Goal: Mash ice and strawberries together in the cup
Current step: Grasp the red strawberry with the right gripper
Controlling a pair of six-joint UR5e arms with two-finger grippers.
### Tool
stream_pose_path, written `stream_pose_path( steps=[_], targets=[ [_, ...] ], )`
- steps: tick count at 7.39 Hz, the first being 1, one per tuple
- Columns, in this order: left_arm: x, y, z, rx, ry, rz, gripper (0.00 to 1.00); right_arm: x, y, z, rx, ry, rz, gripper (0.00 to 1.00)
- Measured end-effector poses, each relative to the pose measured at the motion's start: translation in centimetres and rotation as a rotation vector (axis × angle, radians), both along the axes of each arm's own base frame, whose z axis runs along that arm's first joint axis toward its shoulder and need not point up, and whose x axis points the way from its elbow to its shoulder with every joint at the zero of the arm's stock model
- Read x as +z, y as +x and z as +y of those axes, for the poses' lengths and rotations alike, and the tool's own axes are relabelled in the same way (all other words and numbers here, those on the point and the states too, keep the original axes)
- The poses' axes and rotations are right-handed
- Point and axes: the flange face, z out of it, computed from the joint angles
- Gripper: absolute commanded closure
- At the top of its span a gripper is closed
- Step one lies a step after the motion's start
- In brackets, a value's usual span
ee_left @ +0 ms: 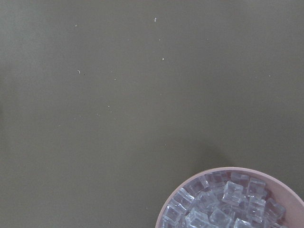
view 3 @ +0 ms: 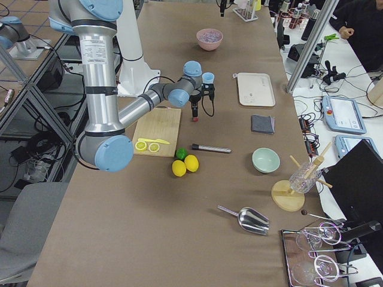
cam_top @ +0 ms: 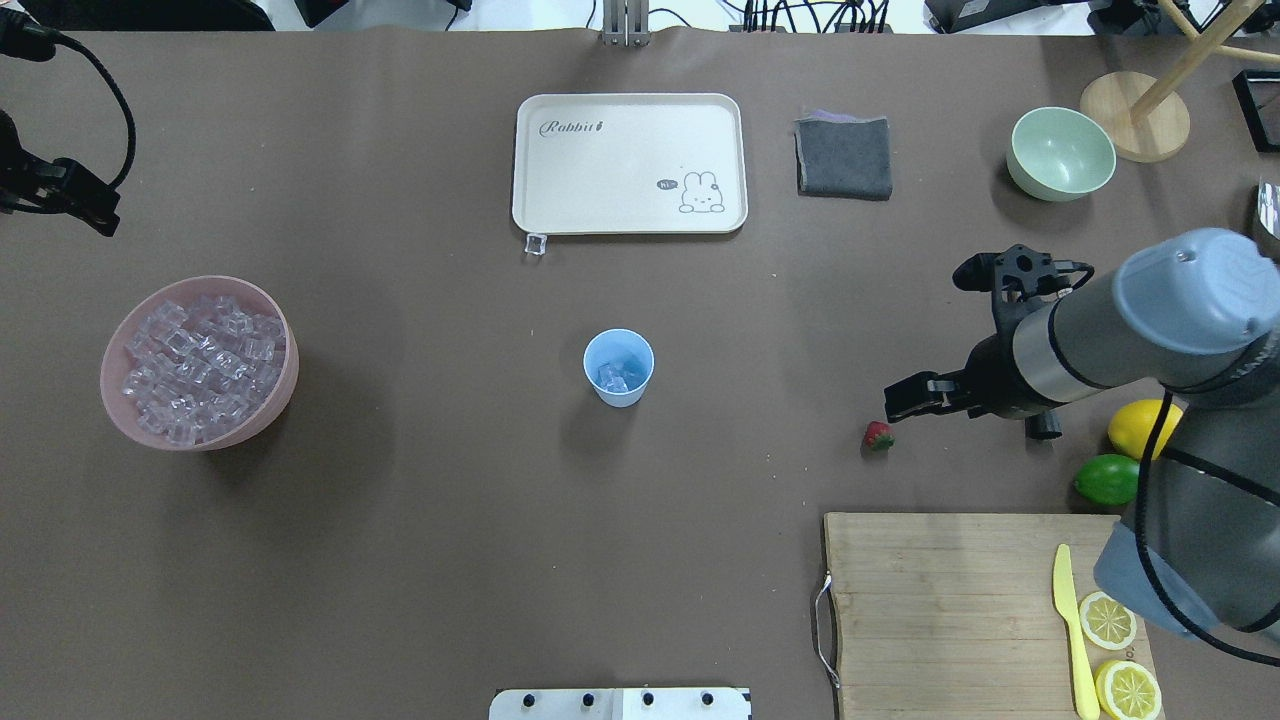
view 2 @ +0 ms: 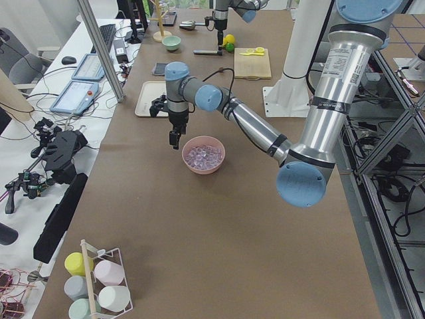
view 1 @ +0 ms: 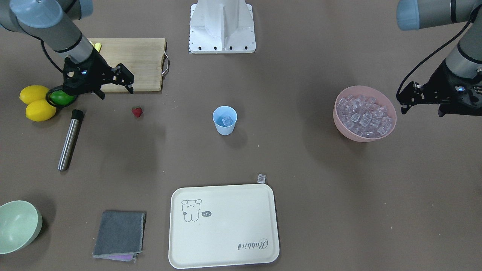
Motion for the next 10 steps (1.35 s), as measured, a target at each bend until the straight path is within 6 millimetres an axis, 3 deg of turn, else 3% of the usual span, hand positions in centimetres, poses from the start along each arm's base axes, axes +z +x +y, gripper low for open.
stream_pose_path(
  steps=[2,6,7,8,9,10],
  targets=[
    [0.5,-0.1,-0.1,-0.004,-0.024,-0.007,0.03,1.2,-4.4,0.5,-0.021,0.017,0.041,0.06],
    [0.9,0.0,-0.2,-0.004,-0.036,-0.01,0.03,3.4,-6.5,0.2,-0.028,0.025,0.094,0.14],
    [0.9,0.0,-0.2,-0.005,-0.037,-0.011,0.03,4.0,-6.8,0.1,-0.026,0.023,0.105,0.25],
    [1.0,0.0,-0.2,-0.006,-0.037,-0.013,0.03,4.2,-6.9,0.0,-0.025,0.023,0.109,0.55],
    [1.0,0.0,-0.2,-0.006,-0.036,-0.015,0.03,4.0,-7.0,-0.1,-0.021,0.027,0.108,0.96],
    [1.0,0.0,-0.2,-0.007,-0.036,-0.016,0.03,3.6,-7.2,-0.3,-0.014,0.034,0.107,1.0]
  ],
)
